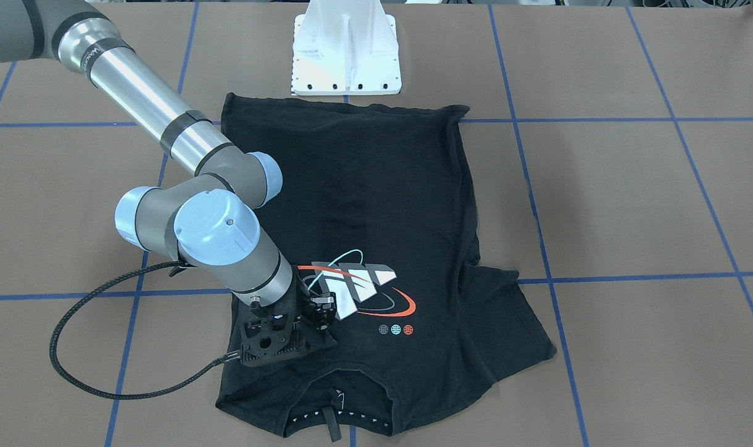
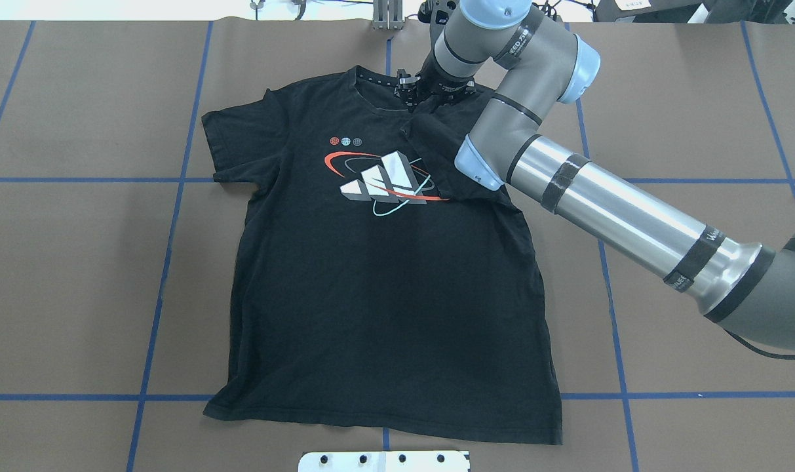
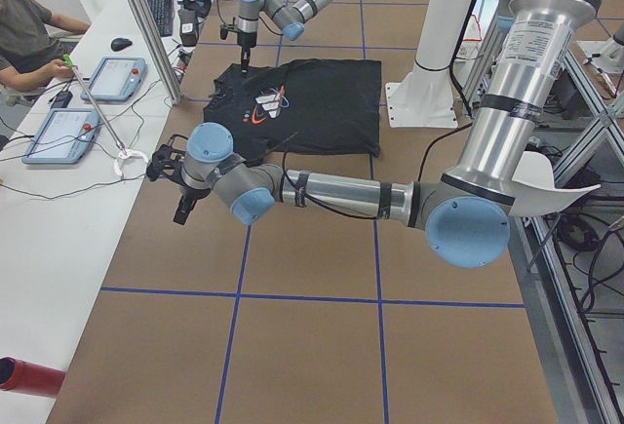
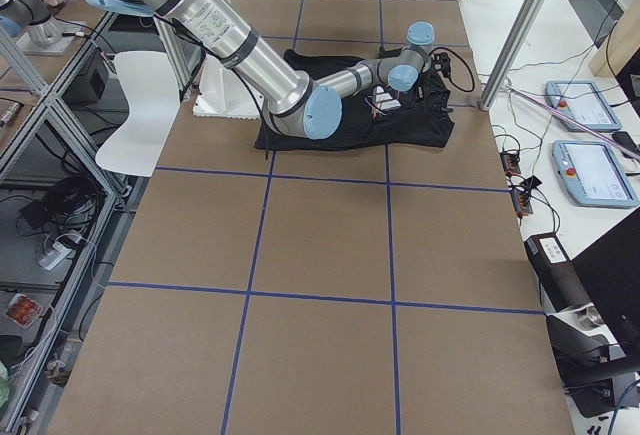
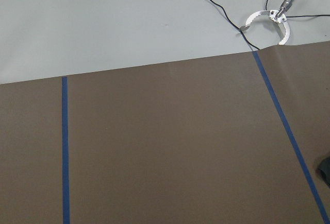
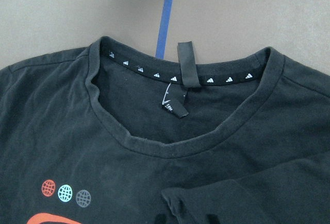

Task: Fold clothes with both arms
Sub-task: 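Fold the grasped sleeve inward over the shirt body with the right gripper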

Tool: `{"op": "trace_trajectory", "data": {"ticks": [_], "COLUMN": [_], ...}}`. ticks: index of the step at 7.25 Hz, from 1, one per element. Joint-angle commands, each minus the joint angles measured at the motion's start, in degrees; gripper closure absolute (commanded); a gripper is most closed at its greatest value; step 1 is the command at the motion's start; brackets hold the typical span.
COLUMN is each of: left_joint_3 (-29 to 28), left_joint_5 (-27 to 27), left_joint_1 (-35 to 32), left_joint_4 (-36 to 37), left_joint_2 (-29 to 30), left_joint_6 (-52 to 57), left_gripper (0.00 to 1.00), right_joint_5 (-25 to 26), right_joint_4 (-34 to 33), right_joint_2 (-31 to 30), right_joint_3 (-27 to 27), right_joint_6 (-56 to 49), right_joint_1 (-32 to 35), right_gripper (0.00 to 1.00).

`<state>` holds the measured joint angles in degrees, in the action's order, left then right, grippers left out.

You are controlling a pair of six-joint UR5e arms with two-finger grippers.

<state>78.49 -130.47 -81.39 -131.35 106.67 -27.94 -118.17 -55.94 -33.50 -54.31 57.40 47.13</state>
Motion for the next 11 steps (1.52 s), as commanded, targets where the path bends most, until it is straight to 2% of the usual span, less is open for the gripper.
{"op": "trace_trajectory", "data": {"ticks": [1,2,3,4,6,7,11], "left_joint_3": [-0.4,-2.0,-4.3,-7.2,-16.7,-20.8,-26.2], "left_joint_5": [0.1,2.2,5.2,8.2,20.1,21.3,25.8], "left_joint_1": [3.1,7.6,12.2,16.8,25.6,27.8,30.5], "left_joint_4": [-3.7,-8.3,-11.6,-13.9,-22.6,-26.6,-27.2], "left_joint_2": [1.3,2.9,5.3,9.2,15.6,17.2,18.8], "left_joint_6": [-8.2,-15.1,-21.1,-27.5,-35.0,-37.0,-37.4], "left_gripper": [0.0,0.0,0.0,0.0,0.01,0.01,0.11], "right_joint_5": [-3.8,-10.4,-15.3,-16.6,-16.2,-15.9,-15.1], "right_joint_4": [0.0,-0.3,-0.6,-0.6,-0.6,-0.6,-0.6], "right_joint_2": [-0.1,-0.9,-4.1,-8.6,-13.2,-13.5,-13.5], "right_joint_3": [-1.2,-2.5,-6.0,-10.6,-15.2,-15.2,-15.1], "right_joint_6": [1.1,1.7,1.7,1.7,1.8,1.8,1.8], "right_joint_1": [3.6,7.1,10.3,12.1,12.5,12.5,12.4], "right_gripper": [0.0,0.0,0.0,0.0,0.0,0.0,0.0]}}
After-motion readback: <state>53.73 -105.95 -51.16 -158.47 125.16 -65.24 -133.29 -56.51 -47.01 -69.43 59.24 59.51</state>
